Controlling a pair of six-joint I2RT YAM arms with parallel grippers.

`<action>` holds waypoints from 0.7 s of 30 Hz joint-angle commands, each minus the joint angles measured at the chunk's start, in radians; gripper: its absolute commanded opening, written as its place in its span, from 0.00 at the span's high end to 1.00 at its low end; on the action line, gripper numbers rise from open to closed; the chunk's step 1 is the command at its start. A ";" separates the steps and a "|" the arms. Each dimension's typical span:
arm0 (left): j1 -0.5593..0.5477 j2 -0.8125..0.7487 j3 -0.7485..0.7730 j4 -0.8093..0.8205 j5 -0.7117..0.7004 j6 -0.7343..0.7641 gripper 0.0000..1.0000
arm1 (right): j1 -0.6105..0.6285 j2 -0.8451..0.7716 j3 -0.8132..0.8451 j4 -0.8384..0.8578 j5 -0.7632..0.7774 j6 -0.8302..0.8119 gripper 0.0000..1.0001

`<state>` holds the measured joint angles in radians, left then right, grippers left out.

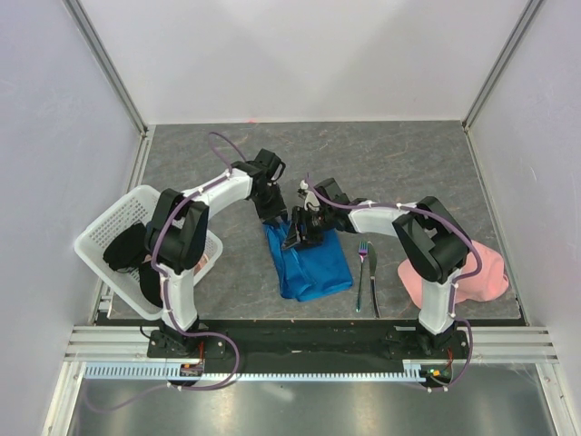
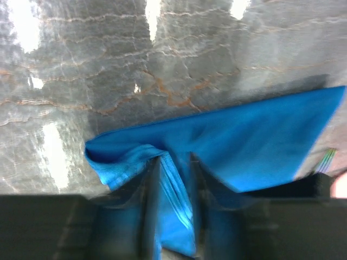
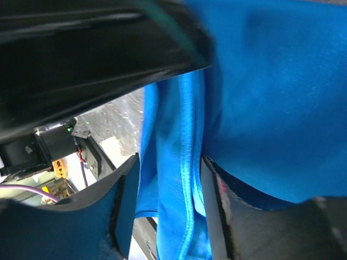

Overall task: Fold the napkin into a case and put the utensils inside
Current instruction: Fold the 2/3-rectangle-folded napkin at the center of the board.

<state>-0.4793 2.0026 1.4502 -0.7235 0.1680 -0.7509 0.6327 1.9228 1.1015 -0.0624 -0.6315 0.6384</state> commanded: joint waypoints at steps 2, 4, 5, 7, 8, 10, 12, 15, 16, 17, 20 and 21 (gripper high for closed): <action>0.002 -0.178 0.013 -0.007 -0.004 0.030 0.52 | 0.001 0.028 0.023 0.002 0.015 0.003 0.49; 0.002 -0.217 0.000 -0.046 -0.022 0.048 0.50 | -0.001 0.033 0.021 0.012 0.012 0.013 0.50; 0.002 -0.253 -0.037 -0.054 -0.025 0.053 0.50 | 0.001 0.036 0.017 0.025 0.004 0.020 0.53; 0.001 -0.298 -0.091 -0.067 -0.027 0.058 0.50 | 0.001 0.039 0.011 0.033 0.001 0.032 0.57; 0.001 -0.338 -0.149 -0.071 -0.027 0.061 0.50 | -0.001 0.042 0.008 0.042 -0.003 0.033 0.60; 0.001 -0.375 -0.204 -0.076 -0.035 0.082 0.51 | 0.001 0.044 0.001 0.042 0.003 0.032 0.67; 0.001 -0.418 -0.281 -0.070 -0.028 0.097 0.51 | -0.001 0.050 -0.002 0.042 0.003 0.032 0.71; 0.001 -0.447 -0.367 -0.053 0.022 0.122 0.50 | 0.002 0.056 -0.002 0.044 -0.004 0.037 0.71; 0.001 -0.453 -0.411 -0.028 0.037 0.119 0.49 | 0.001 0.056 -0.002 0.044 -0.004 0.038 0.70; -0.001 -0.461 -0.436 -0.007 0.053 0.114 0.48 | 0.001 0.056 -0.002 0.044 -0.002 0.038 0.70; -0.001 -0.482 -0.508 0.083 0.105 0.078 0.46 | 0.001 0.051 -0.002 0.044 -0.007 0.041 0.70; -0.001 -0.476 -0.522 0.102 0.122 0.061 0.46 | 0.001 0.050 -0.002 0.042 -0.007 0.040 0.70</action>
<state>-0.4793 1.5776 0.9806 -0.7422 0.2024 -0.6865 0.6327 1.9720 1.1011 -0.0456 -0.6296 0.6712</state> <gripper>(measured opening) 0.535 0.299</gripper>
